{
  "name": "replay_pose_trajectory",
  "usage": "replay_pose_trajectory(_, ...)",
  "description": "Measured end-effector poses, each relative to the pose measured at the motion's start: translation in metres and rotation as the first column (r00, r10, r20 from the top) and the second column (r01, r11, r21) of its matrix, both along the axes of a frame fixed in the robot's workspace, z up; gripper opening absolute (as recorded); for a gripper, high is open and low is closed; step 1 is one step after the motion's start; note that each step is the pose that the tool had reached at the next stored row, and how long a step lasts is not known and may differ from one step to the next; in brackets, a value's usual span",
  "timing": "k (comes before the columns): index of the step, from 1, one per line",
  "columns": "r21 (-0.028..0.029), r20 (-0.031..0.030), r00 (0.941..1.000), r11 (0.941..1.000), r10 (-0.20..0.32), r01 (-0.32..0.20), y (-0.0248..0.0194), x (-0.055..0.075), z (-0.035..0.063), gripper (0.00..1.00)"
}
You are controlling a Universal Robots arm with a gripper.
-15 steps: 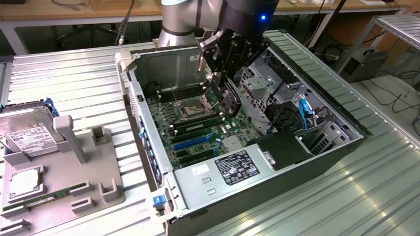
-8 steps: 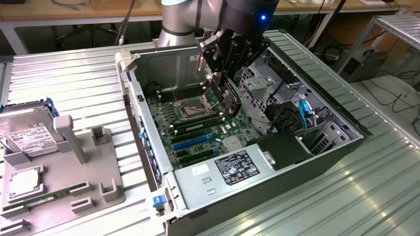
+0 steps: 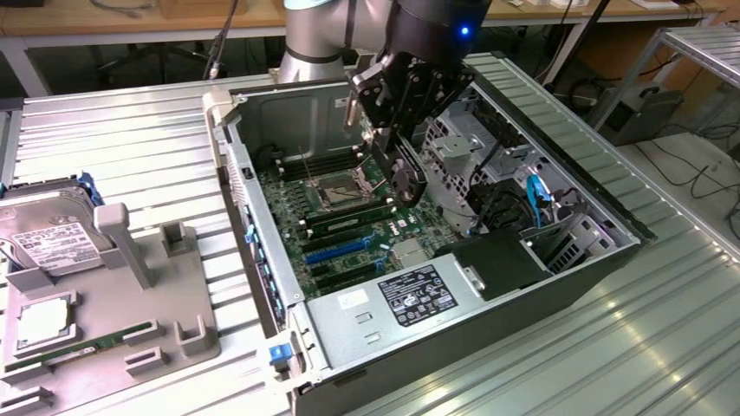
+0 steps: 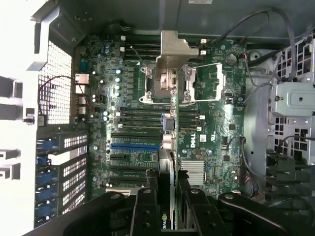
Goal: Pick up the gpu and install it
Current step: 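Insert the gpu into the slot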
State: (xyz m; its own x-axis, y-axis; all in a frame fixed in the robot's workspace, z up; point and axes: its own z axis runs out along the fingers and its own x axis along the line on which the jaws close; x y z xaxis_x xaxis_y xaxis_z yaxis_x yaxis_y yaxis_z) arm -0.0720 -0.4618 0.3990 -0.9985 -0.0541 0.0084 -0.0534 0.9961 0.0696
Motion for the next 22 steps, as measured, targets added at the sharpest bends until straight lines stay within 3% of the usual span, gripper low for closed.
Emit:
replay_pose_trajectory(3,-0.0002,0.0044,0.9971,0.9971,0.076,-0.076,0.0,0.0001,0.0,0.26)
replay_pose_trajectory(5,-0.0008,0.0112,0.9943,0.9944,0.106,-0.106,0.0,0.0001,-0.0001,0.26)
replay_pose_trajectory(11,-0.0076,0.0548,0.9798,0.9813,0.192,-0.192,0.0,0.0001,-0.0001,0.26)
replay_pose_trajectory(12,-0.0106,0.0689,0.9721,0.9746,0.224,-0.224,0.0,0.0001,-0.0003,0.26)
replay_pose_trajectory(13,-0.0119,0.0751,0.966,0.9689,0.247,-0.247,0.0,0.0001,-0.0005,0.26)
replay_pose_trajectory(15,-0.0134,0.0801,0.9546,0.9579,0.287,-0.287,0.0,0.0001,-0.001,0.26)
replay_pose_trajectory(22,-0.0135,0.0803,0.9055,0.9088,0.417,-0.417,0.0,0.0,-0.004,0.26)
